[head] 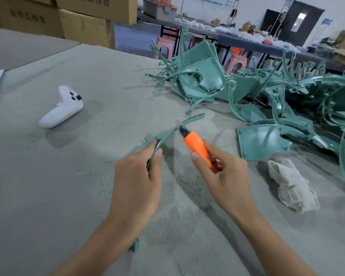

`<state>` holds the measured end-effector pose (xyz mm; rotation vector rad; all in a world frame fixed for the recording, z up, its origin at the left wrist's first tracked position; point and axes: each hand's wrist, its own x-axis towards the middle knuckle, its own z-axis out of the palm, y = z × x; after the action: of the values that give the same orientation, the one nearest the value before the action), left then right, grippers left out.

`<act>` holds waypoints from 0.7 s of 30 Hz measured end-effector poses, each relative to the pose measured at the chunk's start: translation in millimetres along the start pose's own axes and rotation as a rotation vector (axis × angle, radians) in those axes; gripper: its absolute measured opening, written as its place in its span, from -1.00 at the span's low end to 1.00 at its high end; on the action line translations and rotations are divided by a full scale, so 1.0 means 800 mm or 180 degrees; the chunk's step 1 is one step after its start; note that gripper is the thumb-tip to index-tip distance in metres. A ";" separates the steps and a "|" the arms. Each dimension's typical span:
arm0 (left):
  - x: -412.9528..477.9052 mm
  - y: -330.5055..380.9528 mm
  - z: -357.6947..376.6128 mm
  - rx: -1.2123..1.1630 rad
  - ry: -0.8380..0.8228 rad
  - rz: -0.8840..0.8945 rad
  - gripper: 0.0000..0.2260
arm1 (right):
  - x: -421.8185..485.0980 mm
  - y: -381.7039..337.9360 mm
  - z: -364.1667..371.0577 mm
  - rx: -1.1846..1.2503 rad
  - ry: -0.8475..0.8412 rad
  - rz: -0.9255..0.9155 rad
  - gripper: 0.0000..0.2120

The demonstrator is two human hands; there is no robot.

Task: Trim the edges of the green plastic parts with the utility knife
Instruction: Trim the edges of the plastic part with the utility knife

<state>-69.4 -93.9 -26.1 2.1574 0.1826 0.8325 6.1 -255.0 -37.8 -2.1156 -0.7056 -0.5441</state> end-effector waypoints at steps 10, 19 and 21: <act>-0.003 0.009 0.003 -0.0033 0.0248 -0.0043 -0.78 | -0.004 0.011 -0.015 -0.0155 0.0579 0.0187 -0.92; -0.003 0.004 0.009 -0.0435 -0.0172 -0.0011 -0.68 | 0.017 0.016 -0.053 0.1555 0.0811 0.1299 -0.73; -0.005 0.006 0.009 -0.0211 -0.0191 0.0103 -0.77 | 0.018 0.010 -0.057 0.1855 0.0603 0.1052 -0.62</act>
<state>-68.9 -103.2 -27.6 2.1250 0.0885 0.7802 16.0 -292.1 -8.2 -1.5631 -0.3381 -0.3015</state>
